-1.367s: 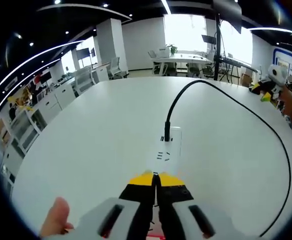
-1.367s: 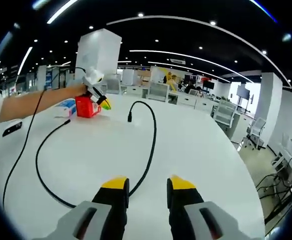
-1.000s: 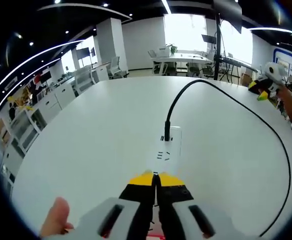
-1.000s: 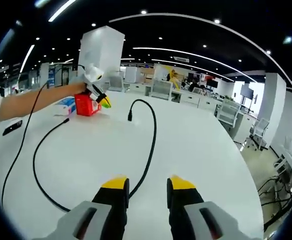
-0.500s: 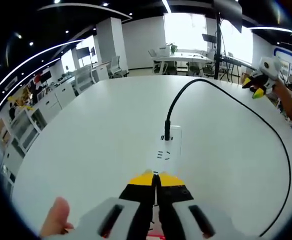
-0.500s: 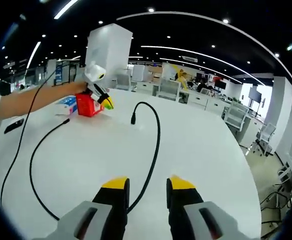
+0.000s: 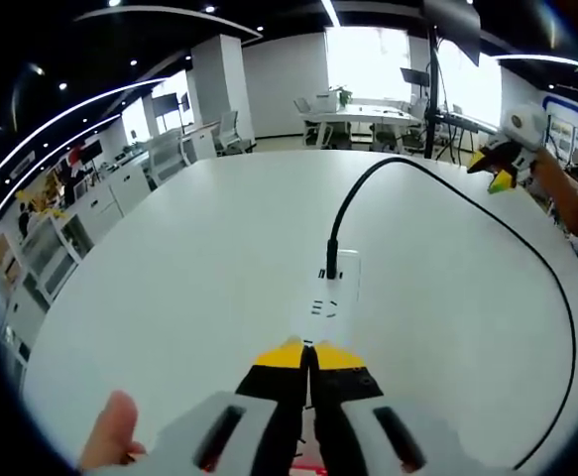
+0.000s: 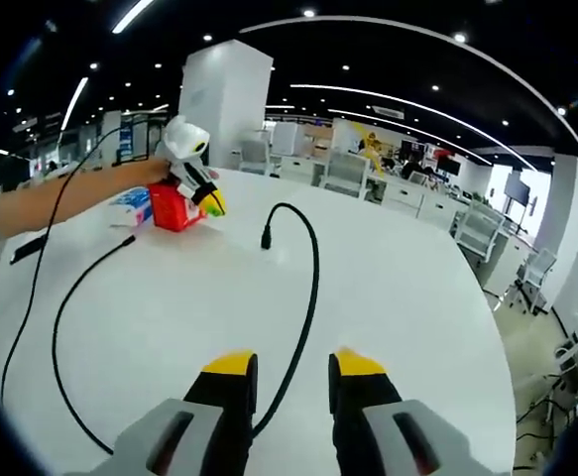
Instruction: Locate the USB plug end of the data cable currently connected to the USB port on the desk. Grip the plug, withdraw it from the port, and place it onto the desktop.
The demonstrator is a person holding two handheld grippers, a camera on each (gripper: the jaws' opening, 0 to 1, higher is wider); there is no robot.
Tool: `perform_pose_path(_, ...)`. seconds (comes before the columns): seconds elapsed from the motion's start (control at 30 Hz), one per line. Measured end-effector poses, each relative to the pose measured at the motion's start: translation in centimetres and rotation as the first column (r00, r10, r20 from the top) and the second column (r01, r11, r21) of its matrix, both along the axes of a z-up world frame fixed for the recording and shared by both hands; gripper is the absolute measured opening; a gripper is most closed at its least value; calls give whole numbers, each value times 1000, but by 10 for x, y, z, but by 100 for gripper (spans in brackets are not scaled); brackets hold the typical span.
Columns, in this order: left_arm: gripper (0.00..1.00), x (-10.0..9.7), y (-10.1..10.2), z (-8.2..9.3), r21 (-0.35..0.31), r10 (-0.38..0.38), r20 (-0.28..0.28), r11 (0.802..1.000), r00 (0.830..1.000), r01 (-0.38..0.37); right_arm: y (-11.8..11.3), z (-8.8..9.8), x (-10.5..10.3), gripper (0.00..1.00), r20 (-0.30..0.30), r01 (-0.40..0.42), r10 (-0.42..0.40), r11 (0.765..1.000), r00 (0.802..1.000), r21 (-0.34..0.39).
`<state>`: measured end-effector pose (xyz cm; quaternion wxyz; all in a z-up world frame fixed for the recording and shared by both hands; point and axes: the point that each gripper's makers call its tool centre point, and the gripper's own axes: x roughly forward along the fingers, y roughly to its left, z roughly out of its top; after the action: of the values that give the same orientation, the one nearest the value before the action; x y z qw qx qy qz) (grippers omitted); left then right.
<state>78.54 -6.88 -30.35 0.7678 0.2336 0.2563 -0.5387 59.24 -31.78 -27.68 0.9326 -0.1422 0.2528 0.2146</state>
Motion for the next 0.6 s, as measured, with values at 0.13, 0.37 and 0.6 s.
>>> perform_pose_path(0.13,2,0,0,0,-1,0,-2,1000,1000,0,2,4,8,32,0,-9,9,1000,1000,-12)
perform_pose_path(0.37,2,1,0,0,-1,0,-3,1000,1000,0,8,8,25,32,-7,-38,37,998,999,-45)
perform_pose_path(0.6,2,0,0,0,2,1,-2,1000,1000,-1,23,8,41,32,-7,-71,70,995,997,-65)
